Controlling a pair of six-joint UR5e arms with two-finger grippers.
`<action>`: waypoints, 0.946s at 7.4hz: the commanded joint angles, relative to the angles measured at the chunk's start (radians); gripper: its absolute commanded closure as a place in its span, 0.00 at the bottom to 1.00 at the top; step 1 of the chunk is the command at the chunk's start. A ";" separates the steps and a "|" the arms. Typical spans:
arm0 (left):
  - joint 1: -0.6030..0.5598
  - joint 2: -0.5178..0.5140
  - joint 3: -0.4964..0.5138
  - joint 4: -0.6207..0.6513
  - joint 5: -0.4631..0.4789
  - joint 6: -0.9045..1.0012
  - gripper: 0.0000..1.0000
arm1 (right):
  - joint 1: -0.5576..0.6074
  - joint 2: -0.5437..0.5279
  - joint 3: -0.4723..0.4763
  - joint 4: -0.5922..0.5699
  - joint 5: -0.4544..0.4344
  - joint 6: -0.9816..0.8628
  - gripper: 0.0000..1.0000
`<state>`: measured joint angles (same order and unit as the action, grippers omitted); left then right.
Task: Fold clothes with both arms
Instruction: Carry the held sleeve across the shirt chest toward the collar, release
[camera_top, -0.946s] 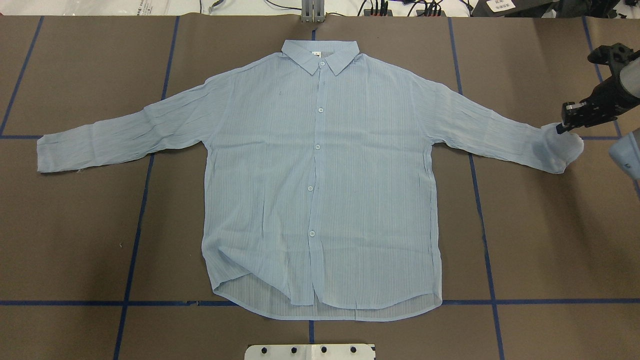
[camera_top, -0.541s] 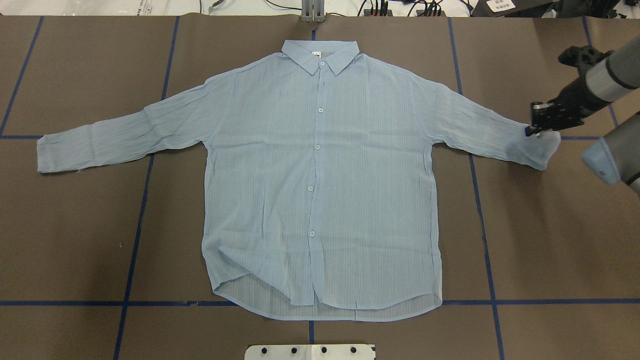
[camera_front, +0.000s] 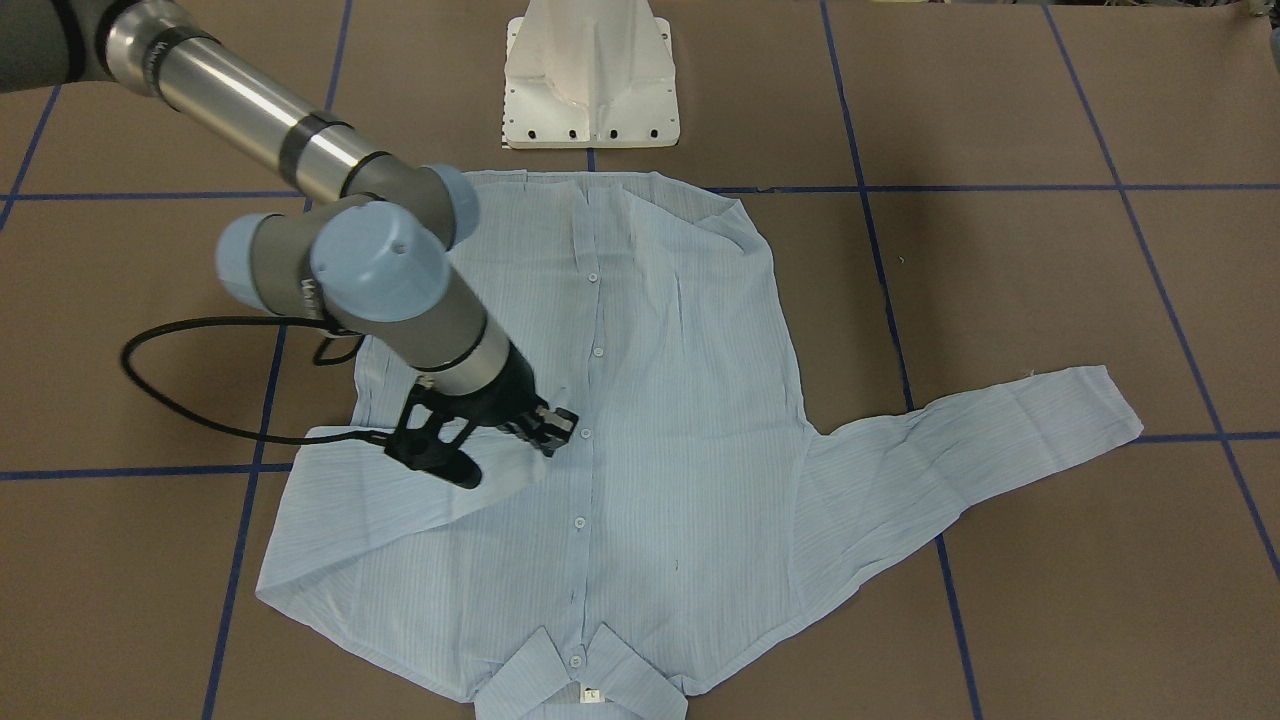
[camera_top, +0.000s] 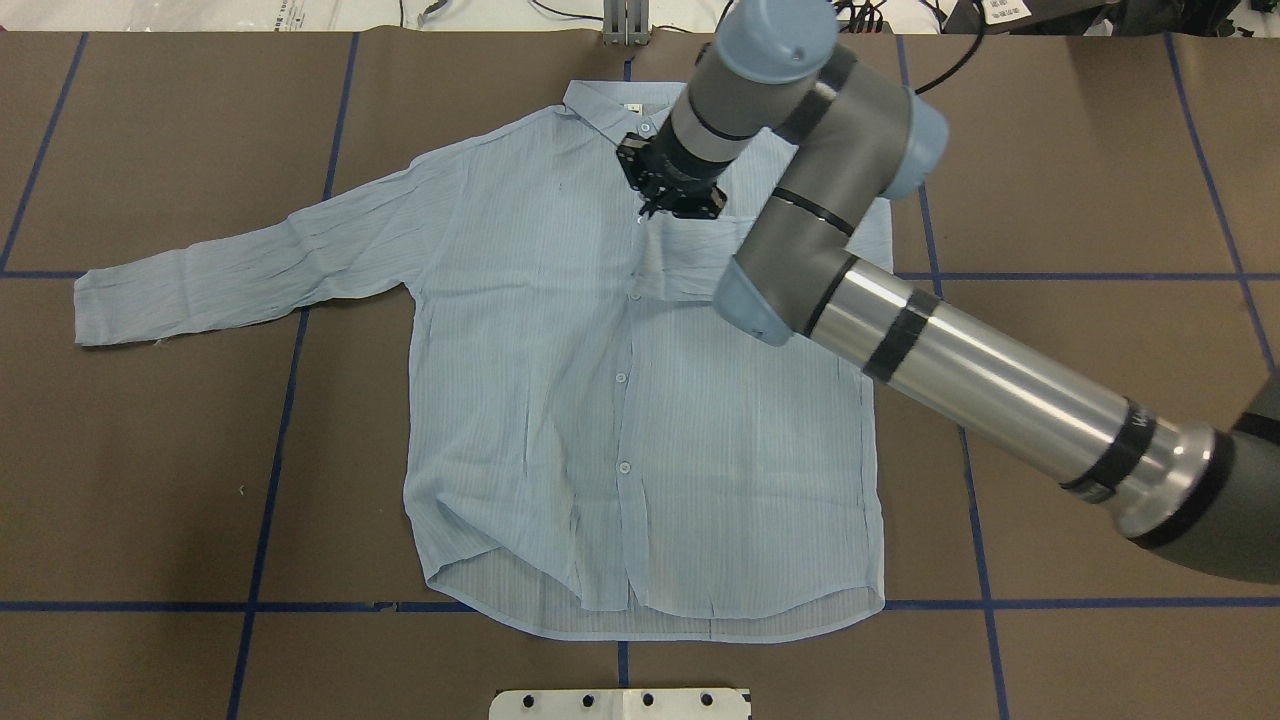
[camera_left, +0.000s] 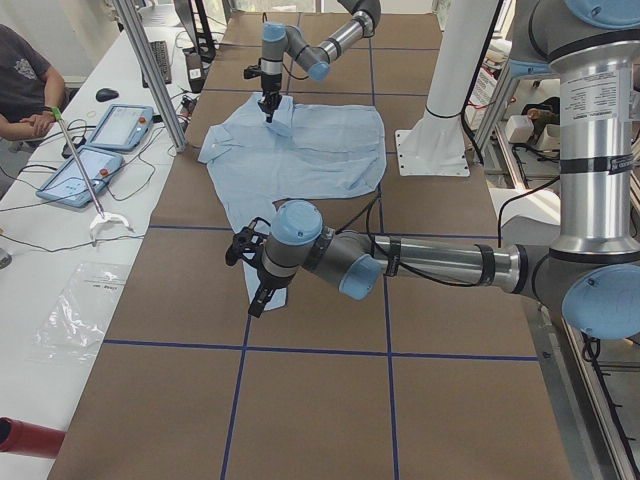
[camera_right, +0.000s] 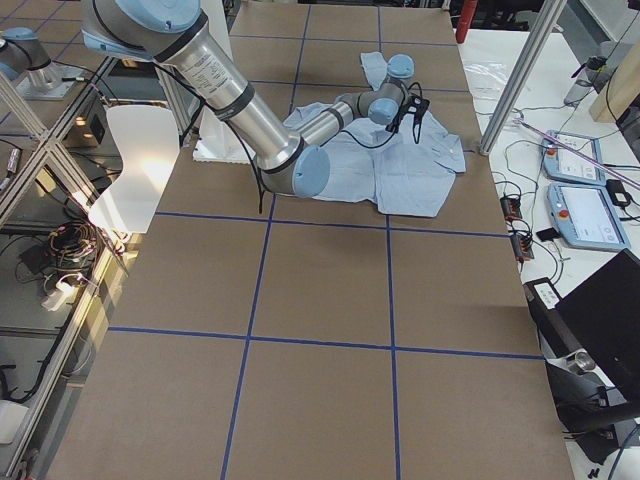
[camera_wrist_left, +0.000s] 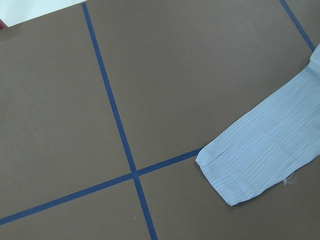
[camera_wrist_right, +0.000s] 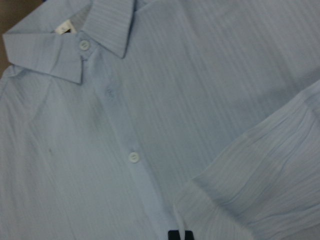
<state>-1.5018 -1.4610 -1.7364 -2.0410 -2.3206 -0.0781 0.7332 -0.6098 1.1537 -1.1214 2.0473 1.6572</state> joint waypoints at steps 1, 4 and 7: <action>0.000 -0.004 0.014 -0.013 -0.002 0.000 0.01 | -0.067 0.100 -0.084 0.009 -0.097 0.041 1.00; 0.030 -0.080 0.070 -0.014 0.003 -0.002 0.01 | -0.093 0.134 -0.118 0.011 -0.133 0.049 1.00; 0.185 -0.206 0.205 -0.040 0.007 -0.179 0.01 | -0.158 0.163 -0.127 0.022 -0.254 0.058 0.00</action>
<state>-1.3733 -1.6283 -1.5816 -2.0656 -2.3154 -0.1636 0.5940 -0.4653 1.0310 -1.1003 1.8306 1.7095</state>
